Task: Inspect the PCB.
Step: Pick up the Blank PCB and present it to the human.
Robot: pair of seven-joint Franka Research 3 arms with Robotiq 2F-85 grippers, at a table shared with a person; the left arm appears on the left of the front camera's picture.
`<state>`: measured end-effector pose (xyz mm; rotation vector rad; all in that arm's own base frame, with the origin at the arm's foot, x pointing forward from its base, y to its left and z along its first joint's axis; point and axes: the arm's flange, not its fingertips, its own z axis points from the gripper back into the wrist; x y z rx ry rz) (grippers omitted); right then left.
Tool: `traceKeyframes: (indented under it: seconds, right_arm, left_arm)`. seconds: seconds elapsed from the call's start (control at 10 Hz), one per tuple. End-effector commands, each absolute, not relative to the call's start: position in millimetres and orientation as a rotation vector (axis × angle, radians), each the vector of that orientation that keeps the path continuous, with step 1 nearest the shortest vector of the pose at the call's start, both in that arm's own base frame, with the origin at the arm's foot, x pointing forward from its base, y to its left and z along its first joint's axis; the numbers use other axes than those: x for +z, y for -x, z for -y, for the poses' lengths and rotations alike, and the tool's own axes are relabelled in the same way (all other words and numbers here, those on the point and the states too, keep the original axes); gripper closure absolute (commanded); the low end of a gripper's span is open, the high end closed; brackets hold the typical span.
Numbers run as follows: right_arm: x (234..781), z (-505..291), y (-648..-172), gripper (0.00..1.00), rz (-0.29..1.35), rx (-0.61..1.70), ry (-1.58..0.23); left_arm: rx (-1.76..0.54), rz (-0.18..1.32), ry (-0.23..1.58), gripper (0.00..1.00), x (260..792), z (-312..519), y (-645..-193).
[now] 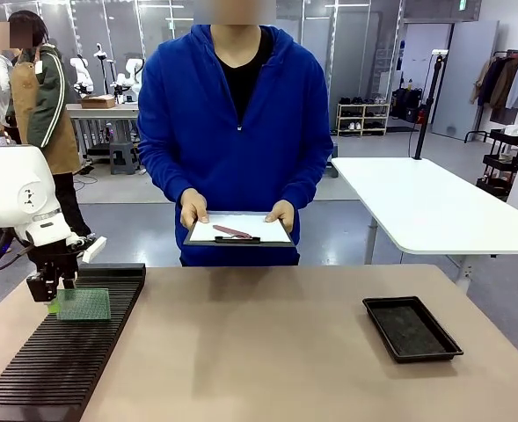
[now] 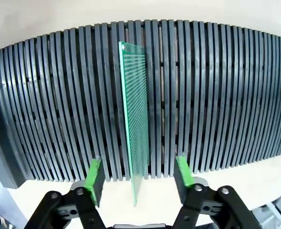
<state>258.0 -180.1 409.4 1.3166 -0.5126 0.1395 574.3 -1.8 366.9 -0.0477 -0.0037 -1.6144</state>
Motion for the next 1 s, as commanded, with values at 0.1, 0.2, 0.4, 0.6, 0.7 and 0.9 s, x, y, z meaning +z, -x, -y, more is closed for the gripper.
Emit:
traceKeyframes:
  seconds: [0.1, 0.2, 0.4, 0.6, 0.7, 0.9]
  right_arm:
    - [410.9, 180.1, -258.3, 0.0, 0.526, 0.15, -1.324]
    - [410.9, 180.1, -258.3, 0.0, 0.526, 0.15, -1.324]
    - [410.9, 180.1, -258.3, 0.0, 0.526, 0.15, -1.324]
    - [410.9, 180.1, -258.3, 0.0, 0.526, 0.15, -1.324]
    - [410.9, 180.1, -258.3, 0.0, 0.526, 0.15, -1.324]
    - [410.9, 180.1, -258.3, 0.0, 0.526, 0.15, -1.324]
  left_arm:
    - [-1.619, -0.044, 0.053, 1.0, 367.6, -0.6, -582.2]
    - [-1.623, -0.049, 0.044, 1.0, 366.4, -1.0, -581.8]
    - [-1.623, -0.06, 0.035, 1.0, 364.6, -1.0, -580.7]
    - [-1.62, -0.06, 0.035, 1.0, 363.5, -2.0, -579.2]
    - [-1.619, -0.057, 0.036, 1.0, 363.3, -1.5, -578.8]
    - [-1.613, -0.062, 0.034, 1.0, 362.9, -1.2, -576.8]
